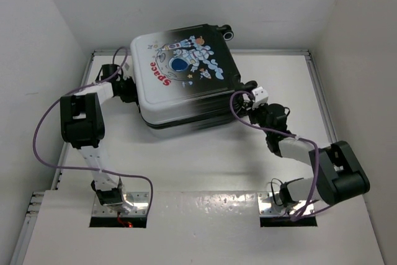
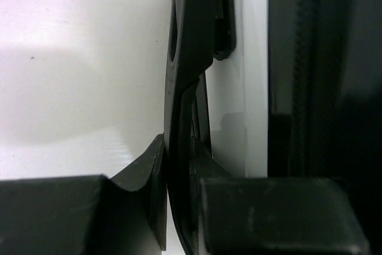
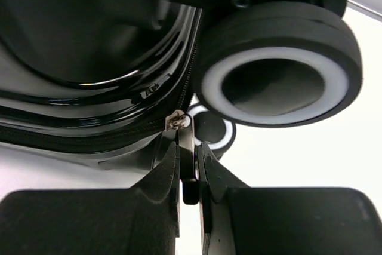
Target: Pack the luggage
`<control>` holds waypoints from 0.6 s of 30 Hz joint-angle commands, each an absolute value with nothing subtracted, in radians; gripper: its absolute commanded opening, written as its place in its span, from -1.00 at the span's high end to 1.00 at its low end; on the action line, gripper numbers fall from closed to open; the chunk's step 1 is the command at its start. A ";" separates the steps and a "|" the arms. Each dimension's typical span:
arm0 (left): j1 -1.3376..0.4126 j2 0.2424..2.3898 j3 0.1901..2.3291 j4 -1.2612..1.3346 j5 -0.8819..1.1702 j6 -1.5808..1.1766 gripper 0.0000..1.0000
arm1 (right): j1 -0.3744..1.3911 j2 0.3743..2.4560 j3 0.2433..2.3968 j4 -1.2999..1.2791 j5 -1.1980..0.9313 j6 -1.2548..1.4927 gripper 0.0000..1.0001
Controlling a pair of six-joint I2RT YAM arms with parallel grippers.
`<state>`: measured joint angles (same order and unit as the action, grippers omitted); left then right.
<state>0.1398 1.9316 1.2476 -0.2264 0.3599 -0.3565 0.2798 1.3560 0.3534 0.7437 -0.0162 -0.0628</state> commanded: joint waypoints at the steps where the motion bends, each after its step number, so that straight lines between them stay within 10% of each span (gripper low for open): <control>1: 0.236 2.084 1.348 -0.354 0.192 -0.216 1.00 | 0.140 1.405 0.388 0.883 0.106 -0.065 1.00; 18: 0.255 2.442 1.939 -0.574 0.420 -0.028 1.00 | -0.081 1.879 0.727 1.086 -0.166 0.336 1.00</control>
